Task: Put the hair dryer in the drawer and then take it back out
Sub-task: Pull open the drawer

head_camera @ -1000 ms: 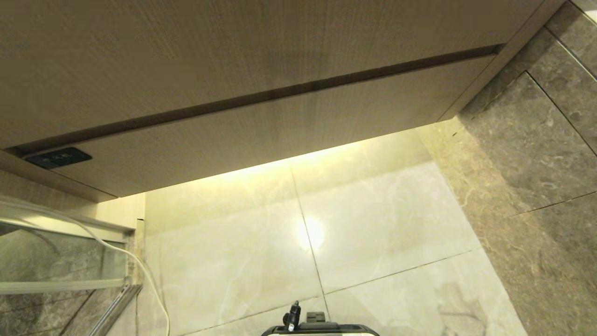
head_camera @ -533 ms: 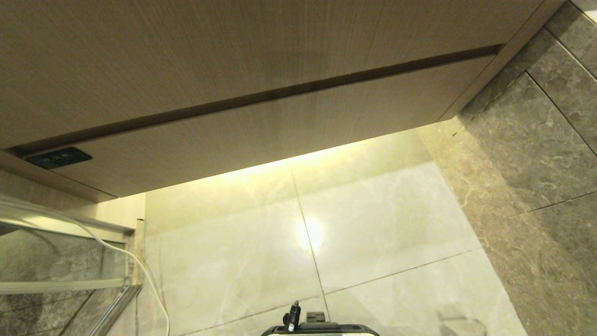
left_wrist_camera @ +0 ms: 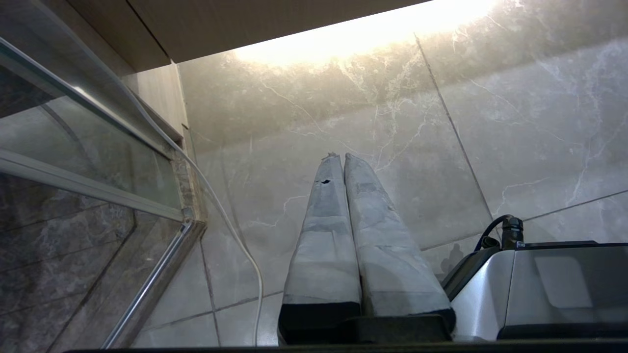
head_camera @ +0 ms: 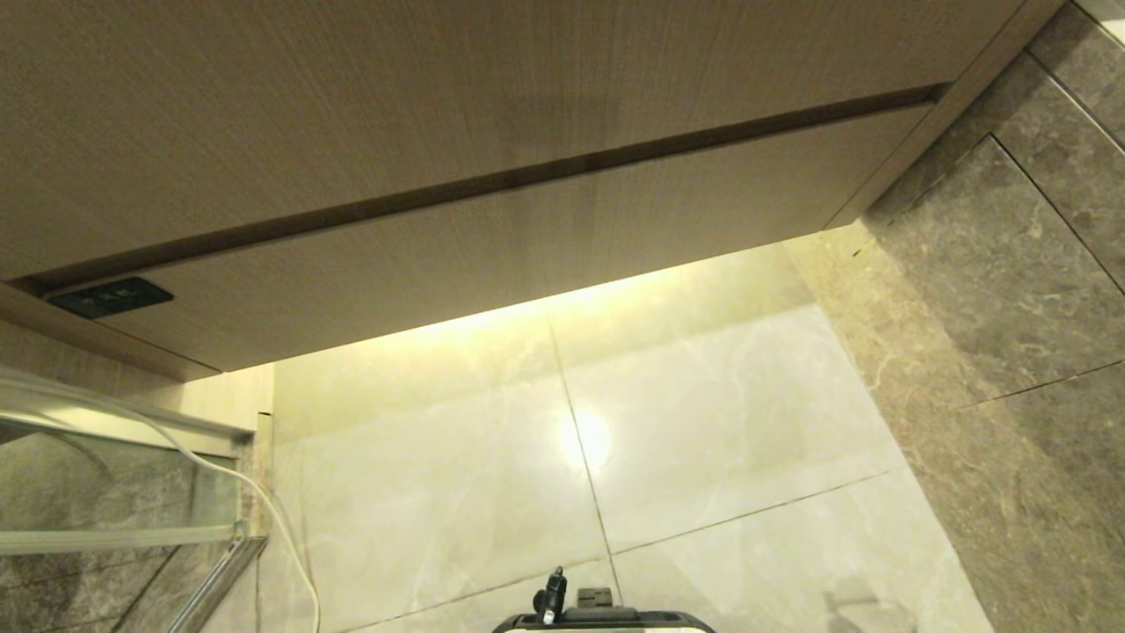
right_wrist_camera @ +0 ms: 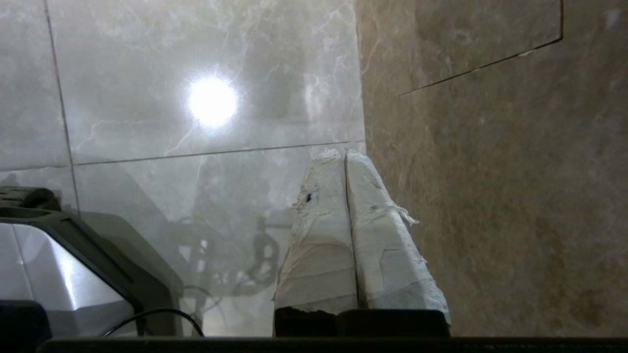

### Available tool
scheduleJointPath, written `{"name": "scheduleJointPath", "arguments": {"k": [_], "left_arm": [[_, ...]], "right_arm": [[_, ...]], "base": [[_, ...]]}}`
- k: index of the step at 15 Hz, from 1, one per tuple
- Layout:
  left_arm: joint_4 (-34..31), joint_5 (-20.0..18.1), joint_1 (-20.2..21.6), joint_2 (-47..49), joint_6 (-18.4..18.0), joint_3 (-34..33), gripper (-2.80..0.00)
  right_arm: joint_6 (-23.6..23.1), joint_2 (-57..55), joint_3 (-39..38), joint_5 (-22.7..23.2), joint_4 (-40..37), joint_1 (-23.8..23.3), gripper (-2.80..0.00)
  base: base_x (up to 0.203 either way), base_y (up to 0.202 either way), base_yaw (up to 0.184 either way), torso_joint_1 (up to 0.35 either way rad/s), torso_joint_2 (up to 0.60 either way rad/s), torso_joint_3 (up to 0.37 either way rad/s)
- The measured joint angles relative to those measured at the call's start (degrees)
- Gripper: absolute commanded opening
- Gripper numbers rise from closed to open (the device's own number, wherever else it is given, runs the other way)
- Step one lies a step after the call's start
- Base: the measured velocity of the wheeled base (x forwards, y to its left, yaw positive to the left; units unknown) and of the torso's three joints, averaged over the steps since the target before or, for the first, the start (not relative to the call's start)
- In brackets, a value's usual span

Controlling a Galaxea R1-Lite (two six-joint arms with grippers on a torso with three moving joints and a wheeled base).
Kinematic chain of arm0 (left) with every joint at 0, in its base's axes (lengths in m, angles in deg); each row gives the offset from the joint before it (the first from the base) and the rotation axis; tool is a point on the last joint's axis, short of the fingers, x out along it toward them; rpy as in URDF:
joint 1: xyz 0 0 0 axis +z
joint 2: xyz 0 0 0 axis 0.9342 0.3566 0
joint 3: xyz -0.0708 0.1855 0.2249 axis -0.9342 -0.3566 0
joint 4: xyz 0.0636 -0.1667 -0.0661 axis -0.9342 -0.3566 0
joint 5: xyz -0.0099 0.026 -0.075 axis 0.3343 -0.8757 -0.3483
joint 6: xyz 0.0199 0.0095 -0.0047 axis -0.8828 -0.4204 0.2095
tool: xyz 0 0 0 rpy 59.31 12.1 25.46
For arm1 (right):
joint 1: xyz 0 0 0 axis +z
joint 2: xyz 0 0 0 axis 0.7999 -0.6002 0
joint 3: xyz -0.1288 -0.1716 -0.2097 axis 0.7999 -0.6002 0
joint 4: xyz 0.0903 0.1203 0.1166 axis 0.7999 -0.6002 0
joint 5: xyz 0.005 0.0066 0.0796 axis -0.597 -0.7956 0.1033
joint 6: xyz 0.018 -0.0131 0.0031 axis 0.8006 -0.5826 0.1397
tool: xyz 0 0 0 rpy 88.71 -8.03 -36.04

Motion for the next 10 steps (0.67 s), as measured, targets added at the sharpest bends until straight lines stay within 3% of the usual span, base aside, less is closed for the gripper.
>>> {"name": "scheduleJointPath", "arguments": {"k": [3,10], "left_arm": [[0.0,0.0,0.0,0.0,0.0,0.0,-2.8],[0.0,0.0,0.1,0.0,0.0,0.0,-2.8]], "right_arm": [[0.1,0.0,0.0,0.1,-0.3,0.0,-2.8],[-0.2,0.0,-0.3,0.0,-0.4,0.0,-2.8]], "base": [[0.001,0.0,-0.05,-0.001,0.0,0.003],[-0.004,0.007,-0.163,0.001,0.0,0.003]]}}
